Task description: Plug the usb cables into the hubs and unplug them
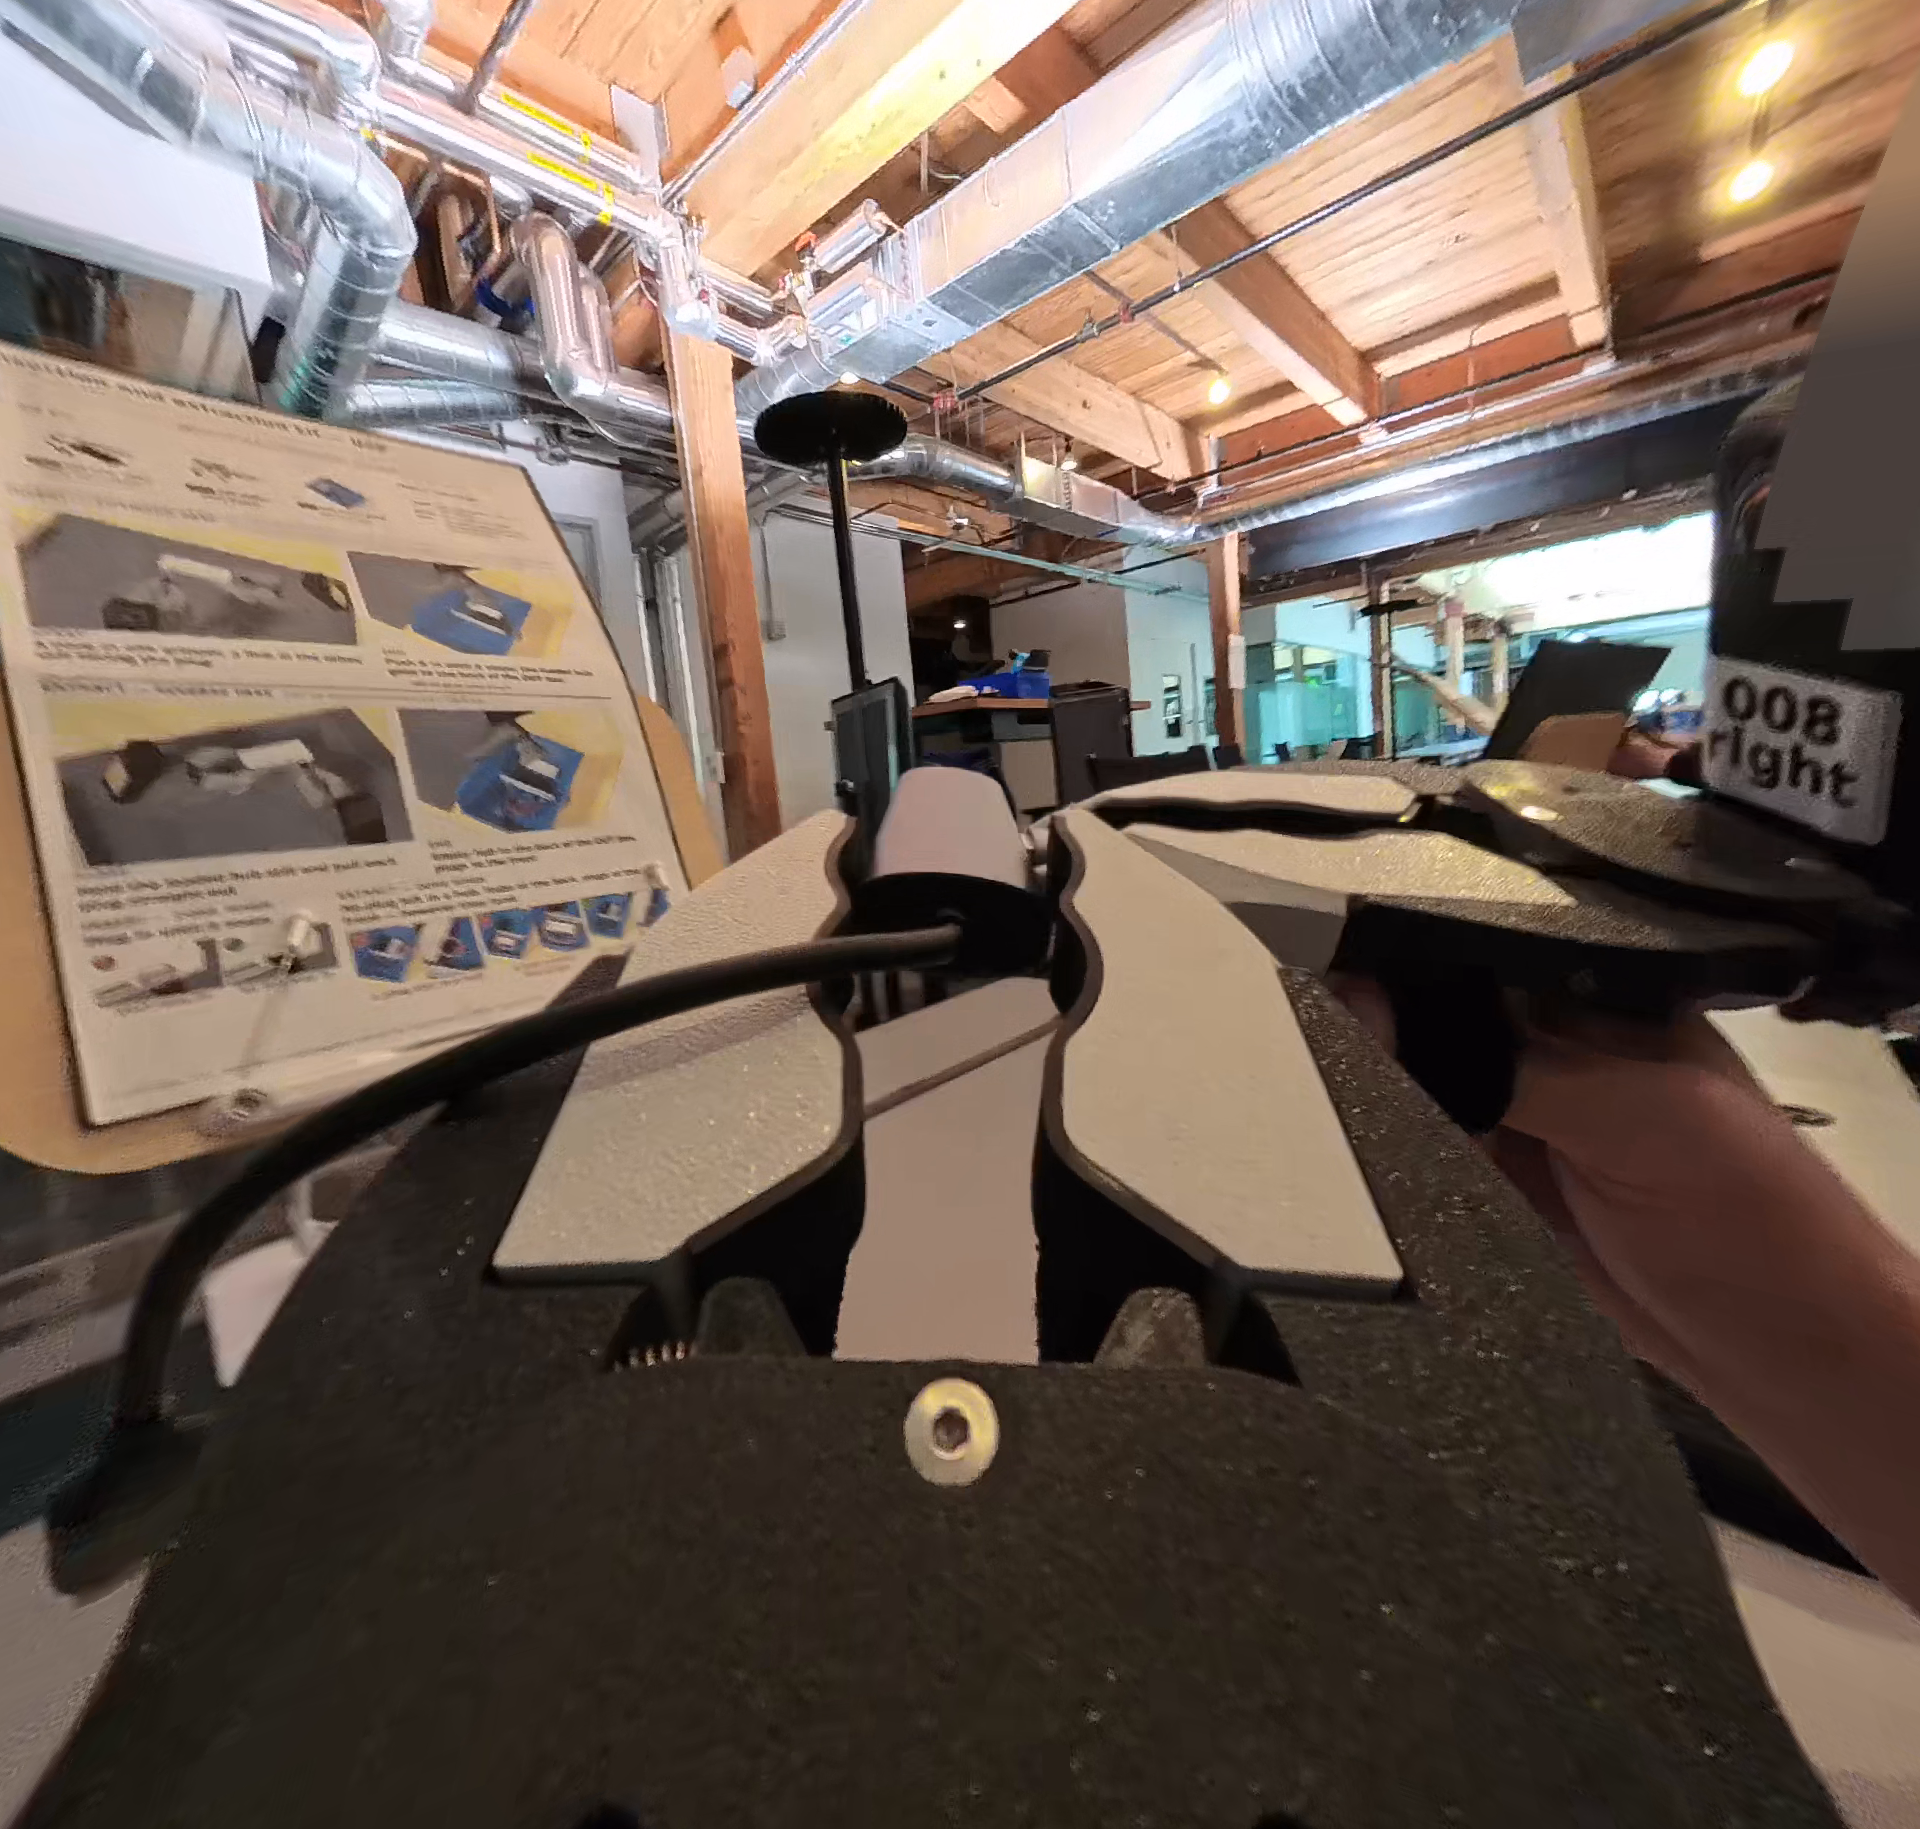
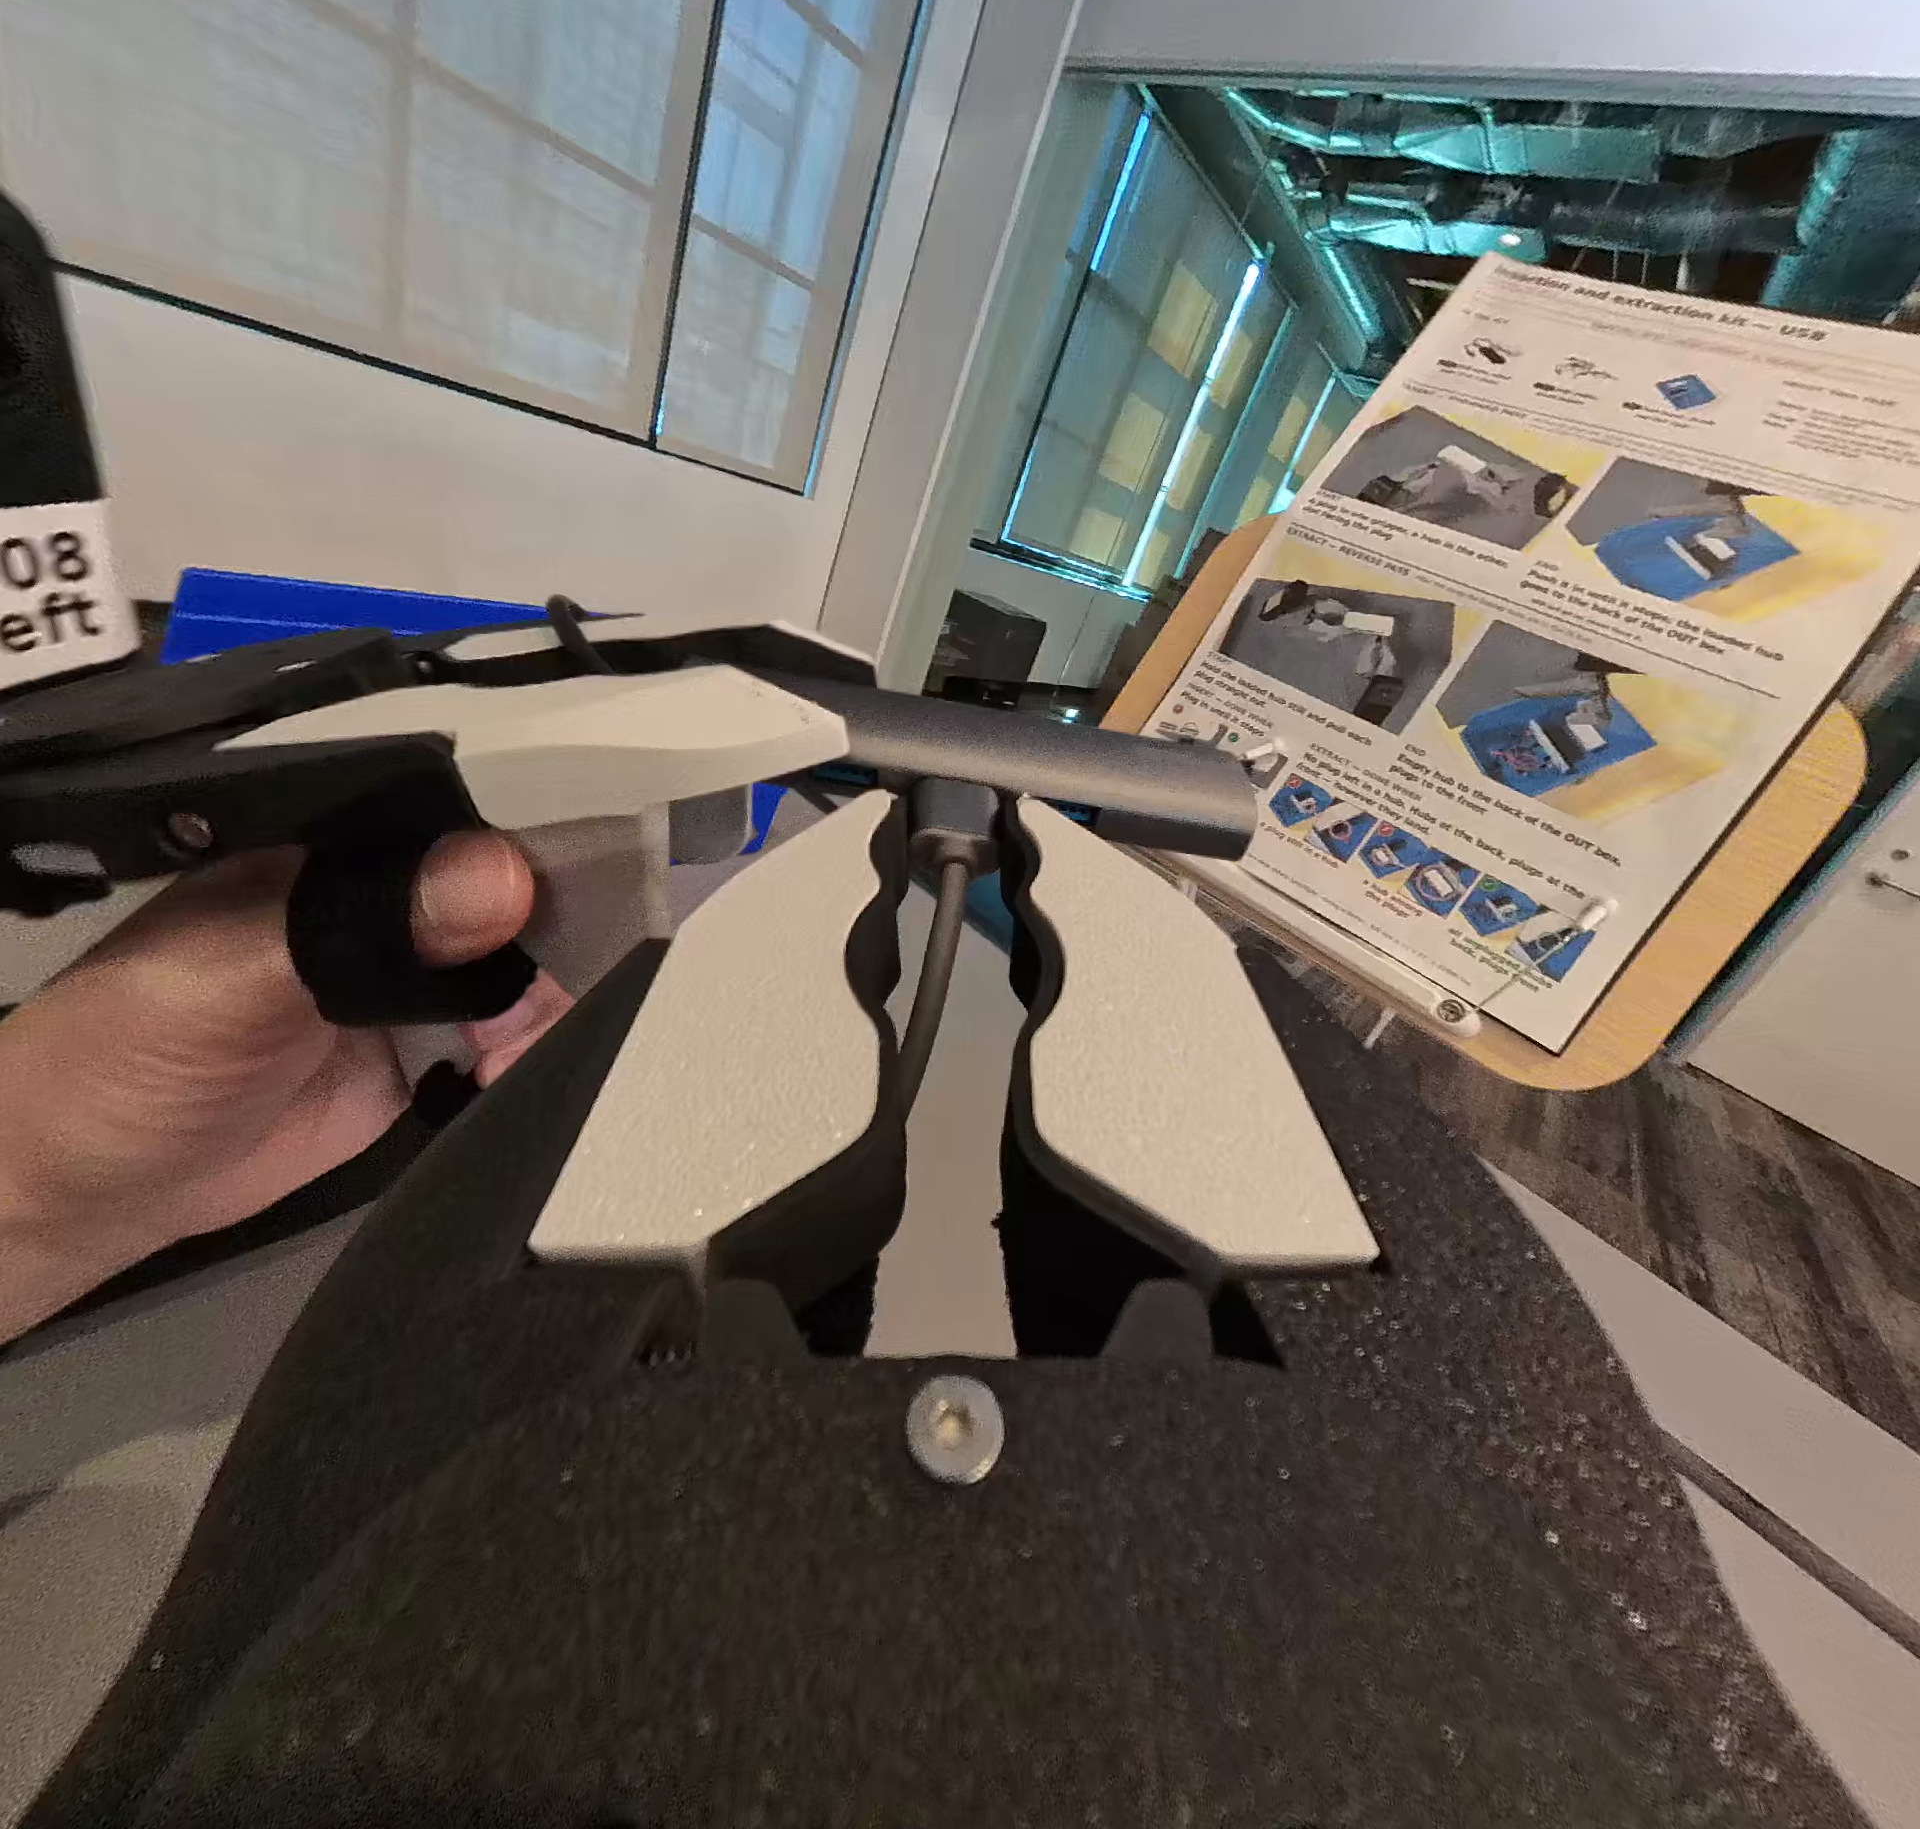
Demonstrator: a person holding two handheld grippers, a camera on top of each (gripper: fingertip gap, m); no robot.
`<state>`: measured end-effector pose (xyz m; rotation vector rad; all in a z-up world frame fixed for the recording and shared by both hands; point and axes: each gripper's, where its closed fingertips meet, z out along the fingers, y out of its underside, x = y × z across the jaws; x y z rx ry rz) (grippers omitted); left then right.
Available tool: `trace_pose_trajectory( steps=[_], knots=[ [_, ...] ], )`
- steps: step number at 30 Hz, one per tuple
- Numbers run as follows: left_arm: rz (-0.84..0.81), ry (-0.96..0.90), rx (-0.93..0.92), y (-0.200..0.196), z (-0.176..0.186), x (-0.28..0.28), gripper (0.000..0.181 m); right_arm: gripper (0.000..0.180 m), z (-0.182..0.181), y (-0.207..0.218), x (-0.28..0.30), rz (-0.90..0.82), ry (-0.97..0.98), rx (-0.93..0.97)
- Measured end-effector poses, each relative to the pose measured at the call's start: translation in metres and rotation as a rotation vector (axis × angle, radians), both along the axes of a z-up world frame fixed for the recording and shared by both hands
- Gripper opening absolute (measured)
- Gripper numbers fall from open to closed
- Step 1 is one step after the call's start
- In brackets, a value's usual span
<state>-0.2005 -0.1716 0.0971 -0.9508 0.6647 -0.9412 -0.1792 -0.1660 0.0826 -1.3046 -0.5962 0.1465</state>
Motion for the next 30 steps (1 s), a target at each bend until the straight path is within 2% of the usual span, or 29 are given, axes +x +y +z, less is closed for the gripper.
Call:
trace_pose_trajectory(
  steps=[4,12,16,21,24,30],
  knots=[
    [-0.070,0.039,-0.061,0.002,-0.008,0.009,0.037,0.016,-0.003,0.000,0.003,-0.001,-0.062,0.027],
    [-0.011,0.128,0.070,-0.002,-0.012,0.011,0.036,0.016,-0.008,-0.001,0.002,0.034,-0.098,0.008],
    [-0.009,0.151,0.039,0.001,-0.013,0.010,0.035,0.016,-0.008,-0.001,0.001,0.031,-0.098,0.013],
    [0.038,0.100,0.039,0.001,-0.009,0.006,0.035,0.017,-0.005,-0.001,-0.001,0.063,-0.015,0.010],
    [0.059,0.079,0.042,0.002,-0.007,0.003,0.034,0.025,-0.004,0.000,0.000,0.086,0.053,-0.006],
    [0.079,0.050,0.073,-0.001,-0.006,0.003,0.034,0.016,-0.001,-0.002,-0.005,0.148,0.116,-0.036]
  ],
)
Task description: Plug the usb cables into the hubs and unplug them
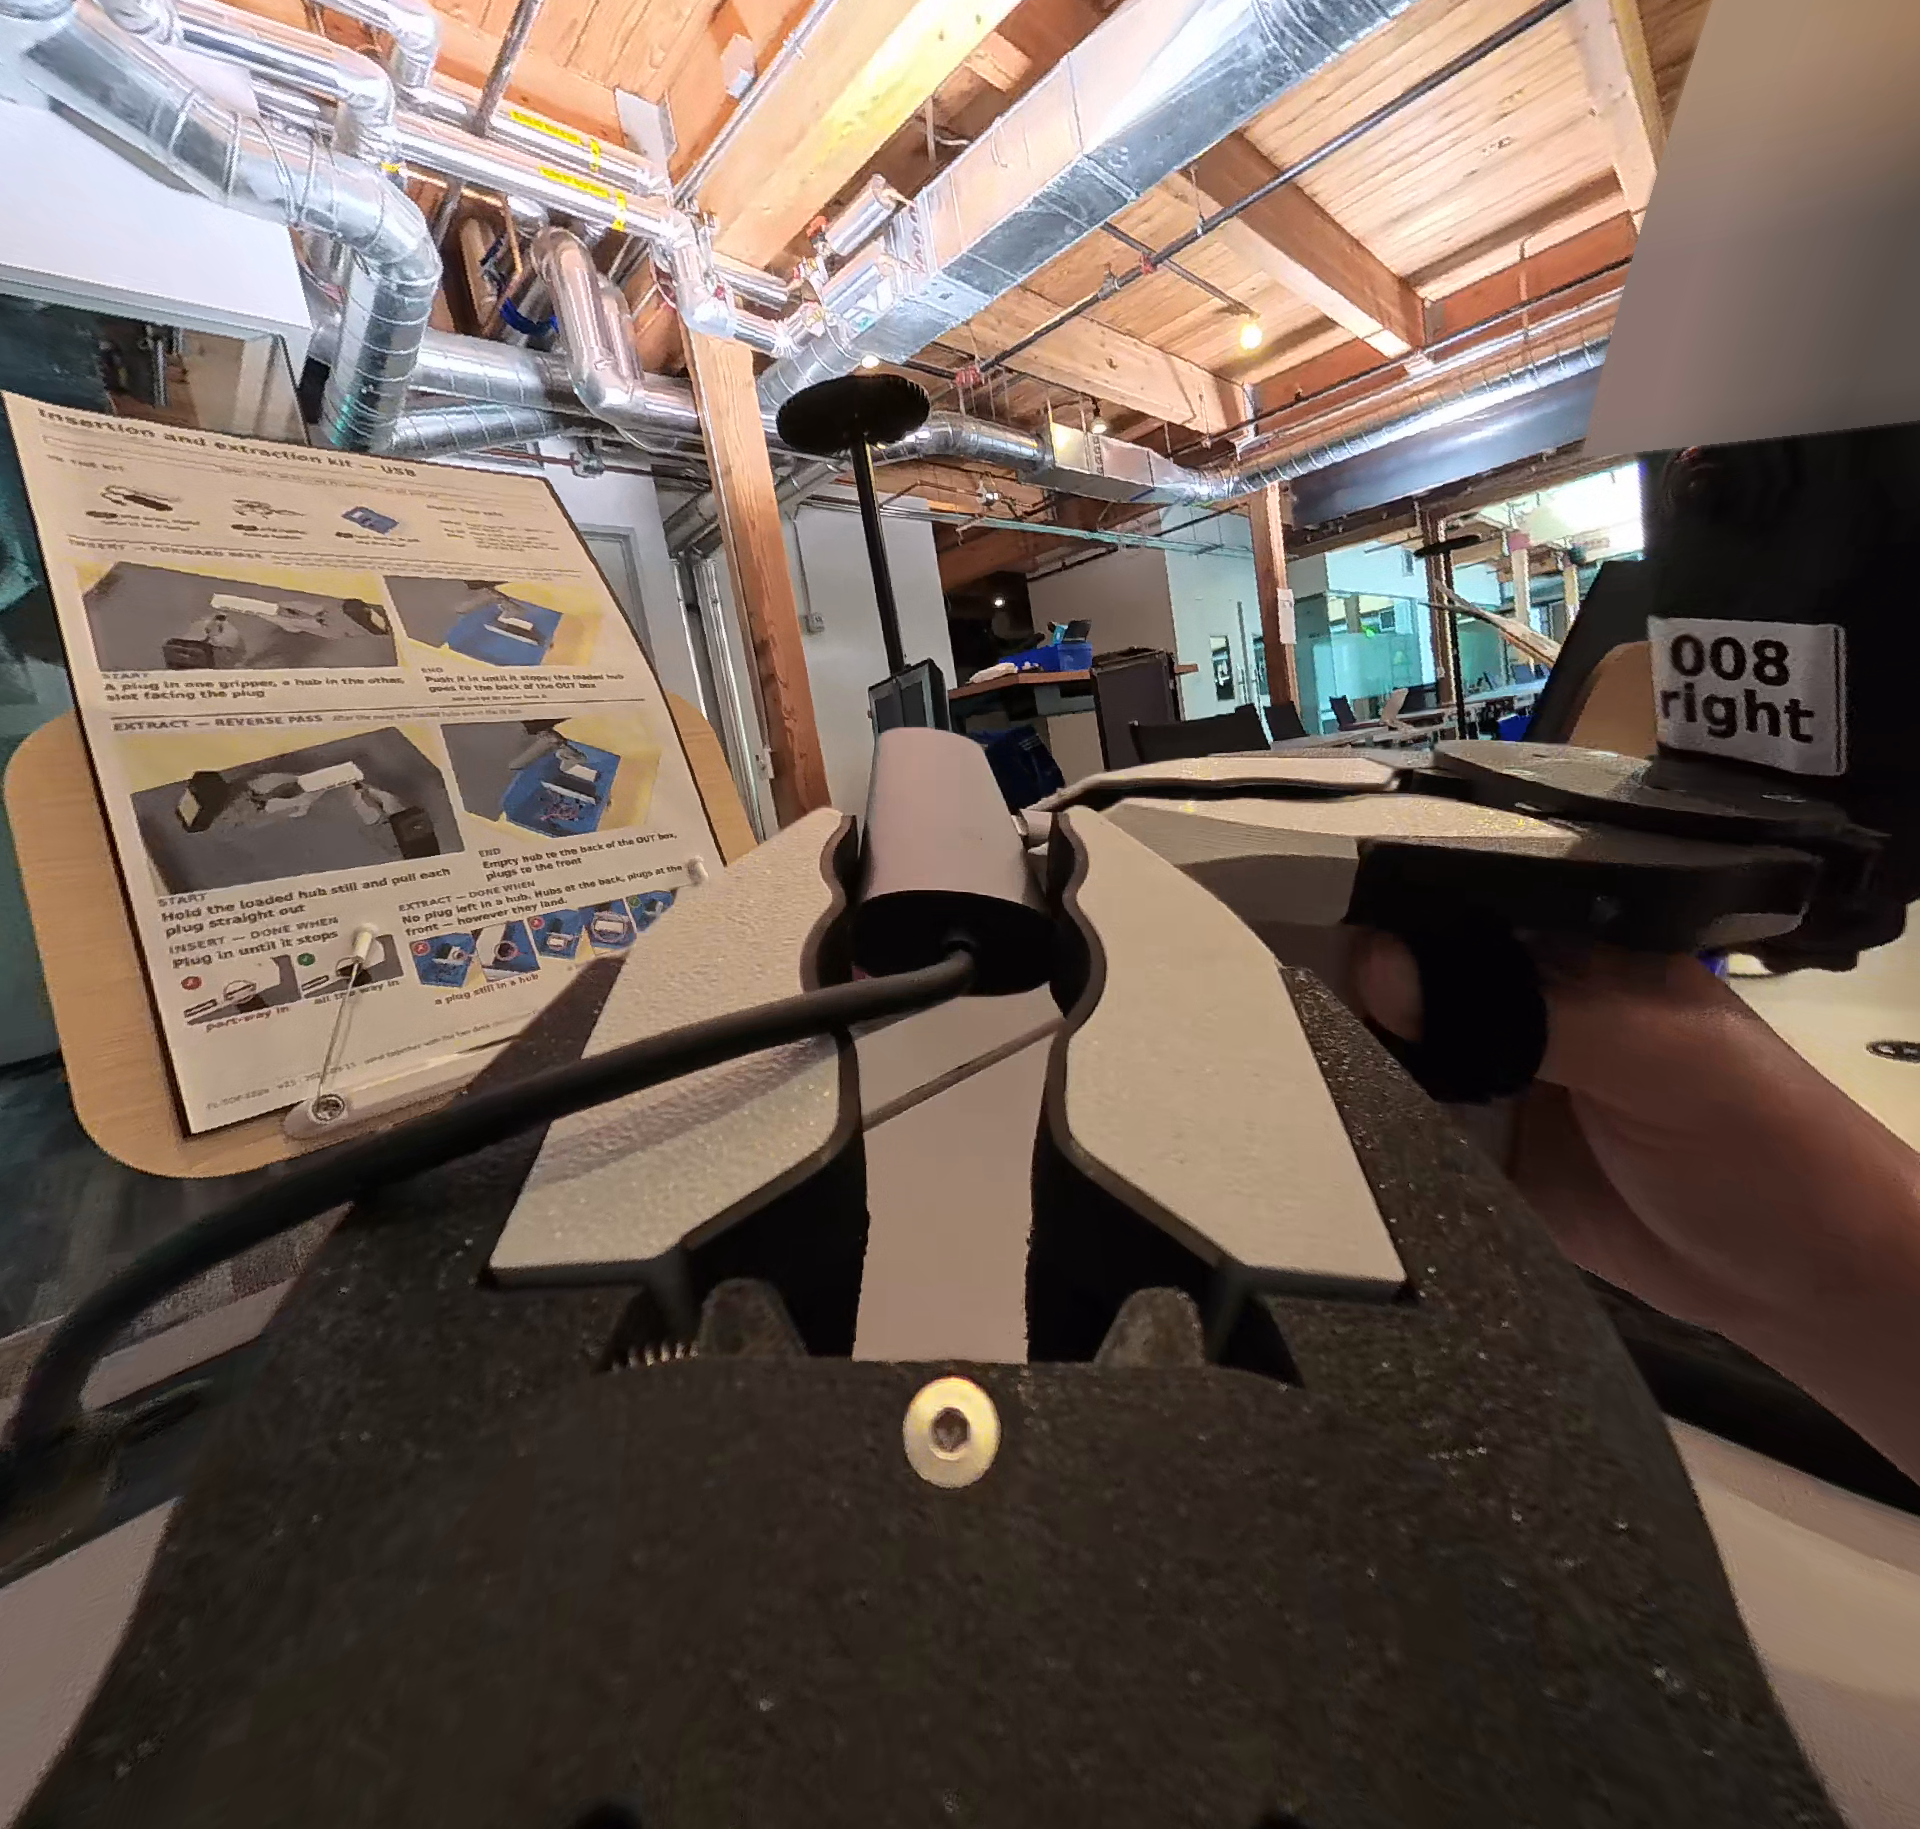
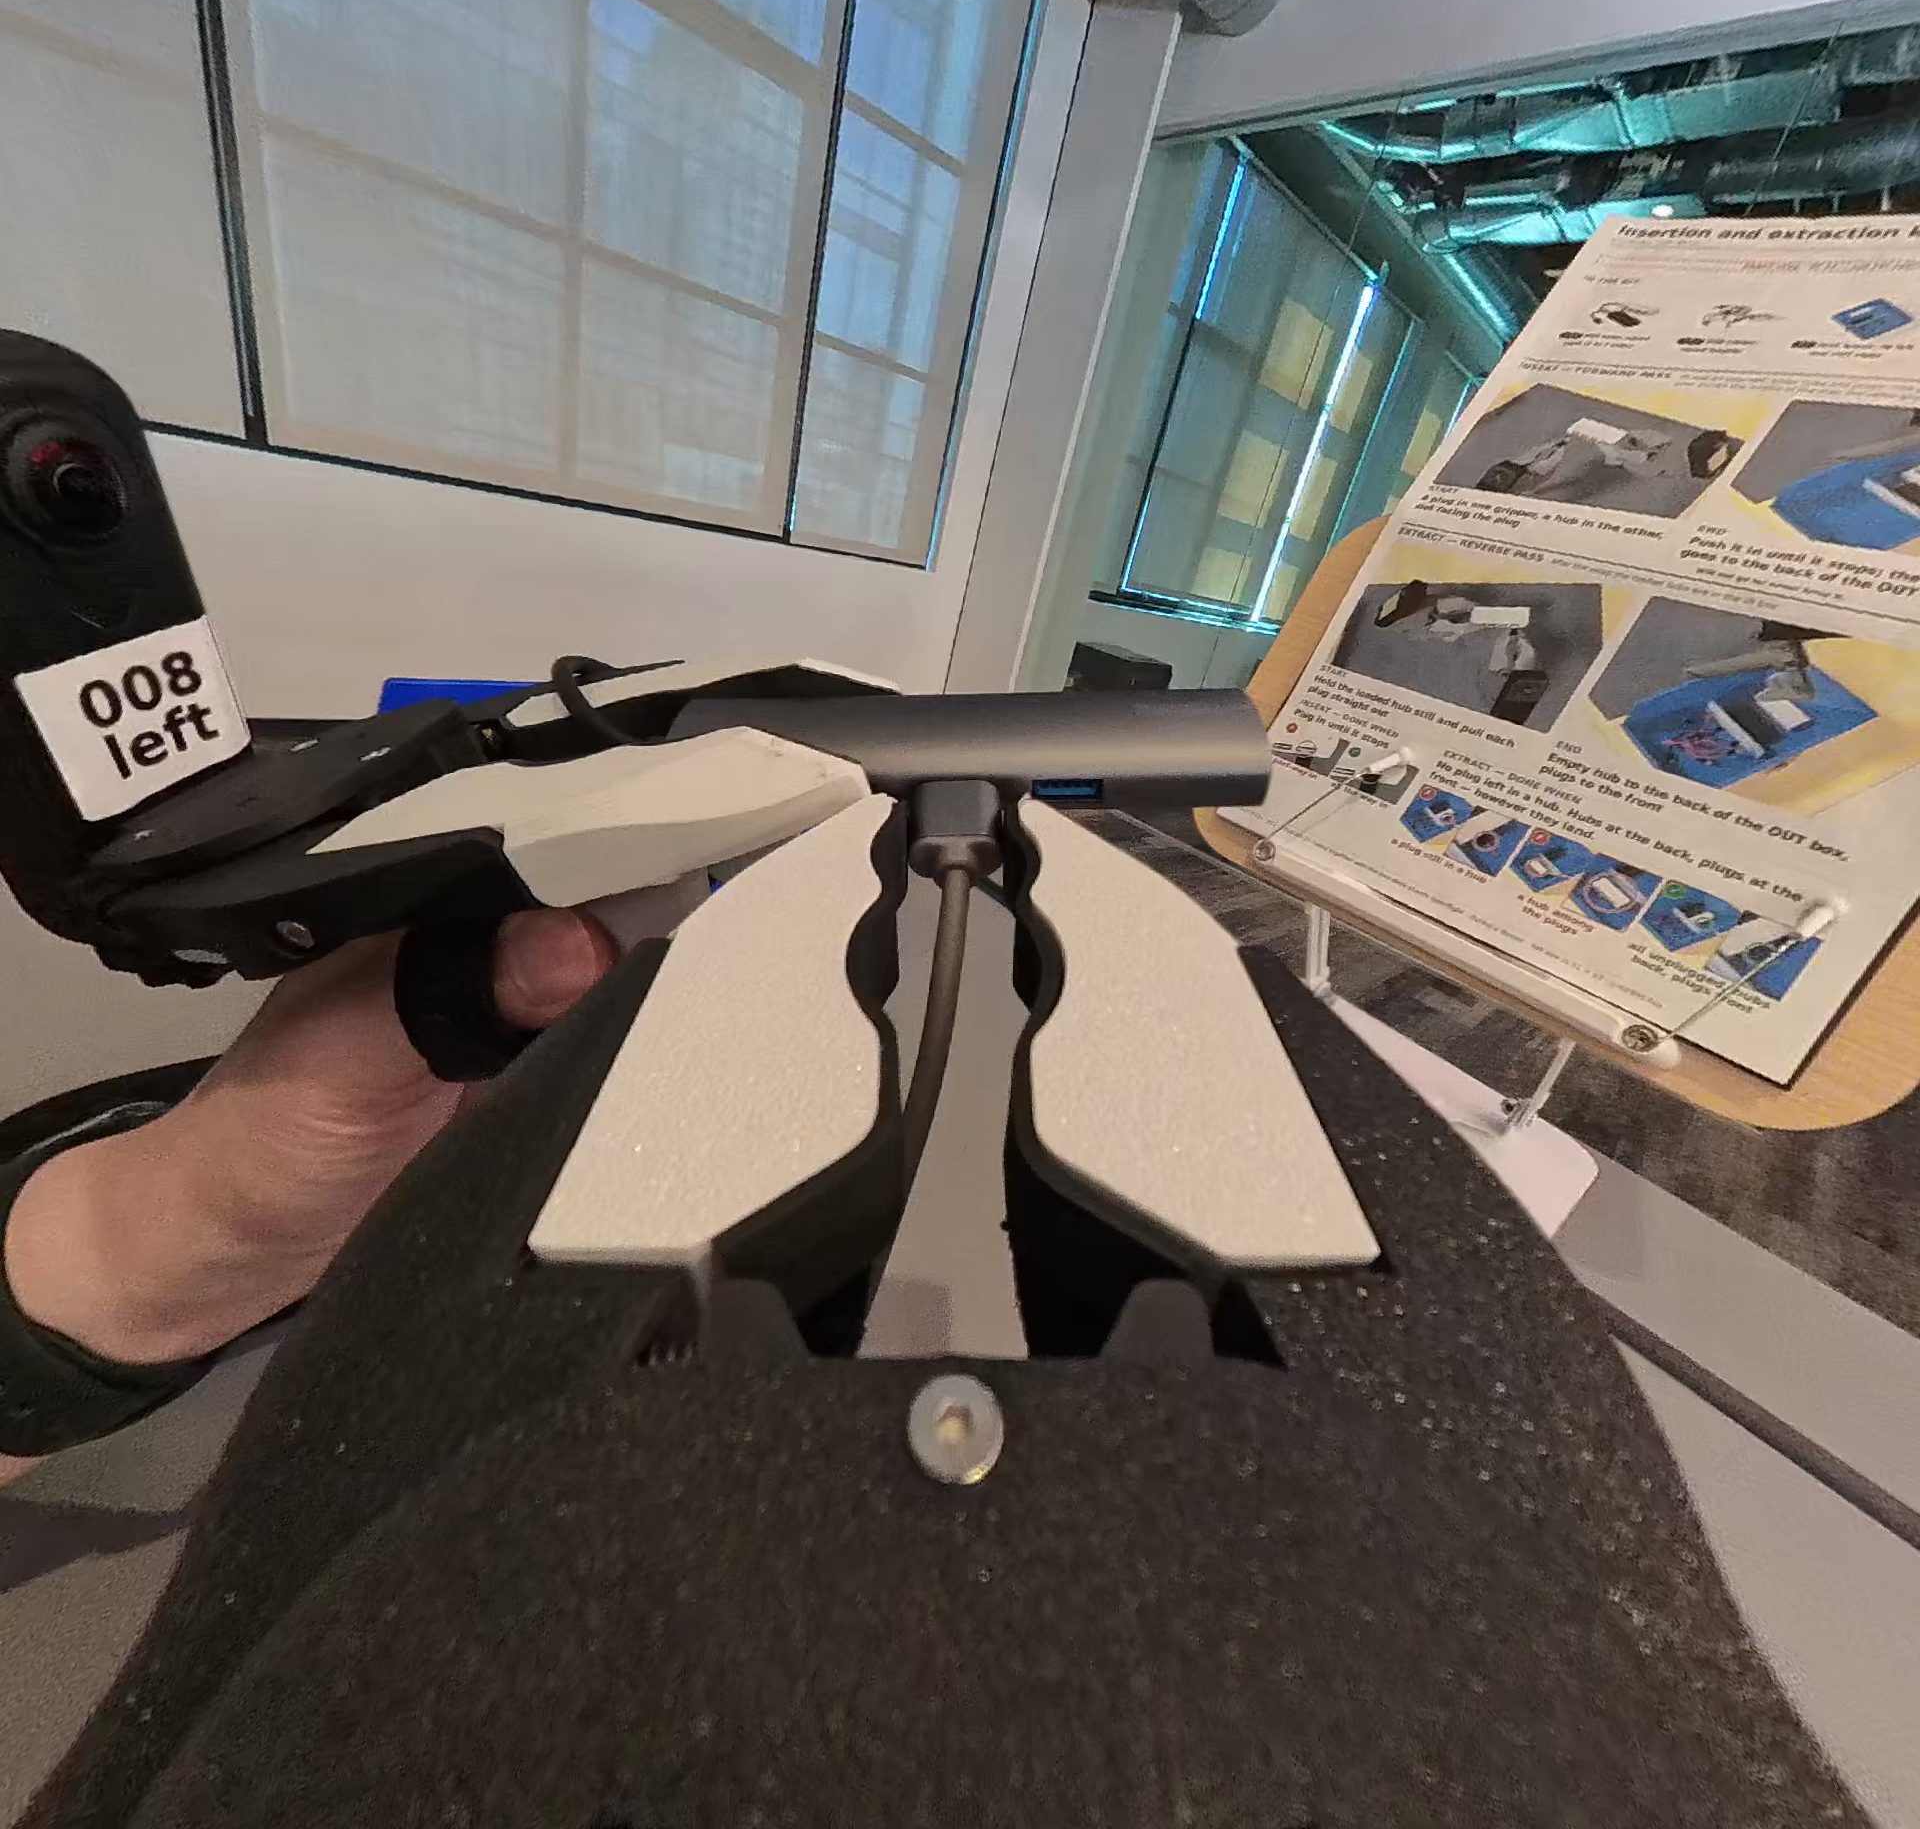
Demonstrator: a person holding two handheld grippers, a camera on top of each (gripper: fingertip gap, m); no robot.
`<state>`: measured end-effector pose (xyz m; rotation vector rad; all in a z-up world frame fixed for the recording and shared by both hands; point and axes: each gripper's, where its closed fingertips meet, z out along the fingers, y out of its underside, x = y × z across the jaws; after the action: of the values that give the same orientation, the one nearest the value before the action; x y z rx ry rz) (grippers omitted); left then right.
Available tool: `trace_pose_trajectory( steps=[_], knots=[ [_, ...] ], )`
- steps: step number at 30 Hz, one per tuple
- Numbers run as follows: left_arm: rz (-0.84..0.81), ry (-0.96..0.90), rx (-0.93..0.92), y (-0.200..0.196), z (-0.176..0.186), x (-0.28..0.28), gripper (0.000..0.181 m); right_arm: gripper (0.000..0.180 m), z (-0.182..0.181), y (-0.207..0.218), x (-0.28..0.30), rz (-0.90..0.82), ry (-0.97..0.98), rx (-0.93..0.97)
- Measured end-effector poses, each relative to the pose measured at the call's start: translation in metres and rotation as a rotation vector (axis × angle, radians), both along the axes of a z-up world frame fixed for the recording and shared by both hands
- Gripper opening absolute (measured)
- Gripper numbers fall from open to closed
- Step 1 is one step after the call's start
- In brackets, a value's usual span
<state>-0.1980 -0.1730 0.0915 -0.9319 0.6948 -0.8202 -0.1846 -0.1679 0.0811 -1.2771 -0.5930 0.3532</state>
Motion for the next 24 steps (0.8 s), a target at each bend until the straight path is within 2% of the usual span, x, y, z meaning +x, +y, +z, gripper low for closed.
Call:
trace_pose_trajectory(
  steps=[5,9,19,24],
  knots=[
    [0.035,-0.004,0.015,-0.001,0.000,-0.001,0.034,0.016,0.000,-0.001,0.000,-0.028,-0.021,-0.002],
    [0.121,0.003,0.108,-0.010,0.009,-0.006,0.034,0.017,0.009,-0.010,-0.005,-0.027,0.000,0.046],
    [0.115,-0.019,0.107,-0.014,0.015,-0.010,0.034,0.017,0.014,-0.015,-0.007,-0.100,0.006,0.099],
    [0.095,0.008,0.107,-0.015,0.016,-0.011,0.034,0.017,0.014,-0.018,-0.008,-0.055,-0.014,0.094]
  ],
)
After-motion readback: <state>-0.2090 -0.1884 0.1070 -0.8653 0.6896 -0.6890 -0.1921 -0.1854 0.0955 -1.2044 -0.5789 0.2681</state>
